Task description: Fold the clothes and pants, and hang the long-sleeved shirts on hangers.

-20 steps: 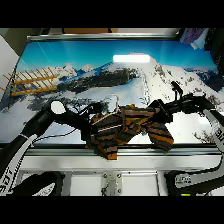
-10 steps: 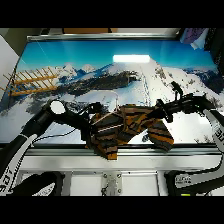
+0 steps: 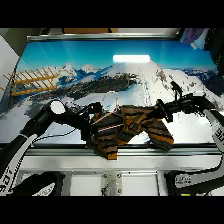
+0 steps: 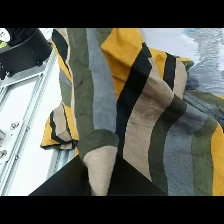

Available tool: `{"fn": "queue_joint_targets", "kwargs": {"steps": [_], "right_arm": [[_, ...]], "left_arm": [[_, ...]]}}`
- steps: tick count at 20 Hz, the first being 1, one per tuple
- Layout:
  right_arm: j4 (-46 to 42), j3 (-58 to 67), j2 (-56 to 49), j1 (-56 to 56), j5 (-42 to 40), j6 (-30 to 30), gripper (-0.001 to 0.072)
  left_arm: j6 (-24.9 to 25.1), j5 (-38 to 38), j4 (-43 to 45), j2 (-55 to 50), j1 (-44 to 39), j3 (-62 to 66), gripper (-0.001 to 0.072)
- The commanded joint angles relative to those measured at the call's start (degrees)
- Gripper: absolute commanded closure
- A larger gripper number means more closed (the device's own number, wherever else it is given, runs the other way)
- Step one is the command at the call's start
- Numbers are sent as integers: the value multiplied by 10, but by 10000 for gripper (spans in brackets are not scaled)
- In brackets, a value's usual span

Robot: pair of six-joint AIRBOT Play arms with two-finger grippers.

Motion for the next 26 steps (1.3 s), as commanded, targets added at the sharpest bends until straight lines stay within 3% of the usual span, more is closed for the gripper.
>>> {"fn": "queue_joint_targets", "kwargs": {"steps": [1, 2, 3, 8, 12, 18, 22, 24, 26], "right_arm": [[0, 0, 0, 0, 0, 3, 696], [0, 0, 0, 0, 0, 1, 696], [0, 0, 0, 0, 0, 0, 697], [0, 0, 0, 0, 0, 0, 698], [7, 0, 0, 0, 1, 0, 699], [122, 0, 37, 0, 0, 5, 700], [178, 0, 83, 0, -4, 79, 700], [180, 1, 113, 0, -28, 110, 700], [180, 1, 144, 0, -50, 110, 701]], "left_arm": [[-3, 1, 5, 0, 0, 1, 476], [-25, 6, 5, 0, 0, 1, 219], [-53, 10, 5, 0, 0, 1, 199], [-146, 12, 5, 16, 12, 1, 200], [-209, 12, 6, 73, 81, 1, 200], [-254, 18, 6, 173, 205, 1, 201], [-285, 23, 21, 216, 249, 0, 201], [-346, 36, 77, 233, 249, 0, 202], [-453, 44, 129, 249, 249, 0, 201]]}}
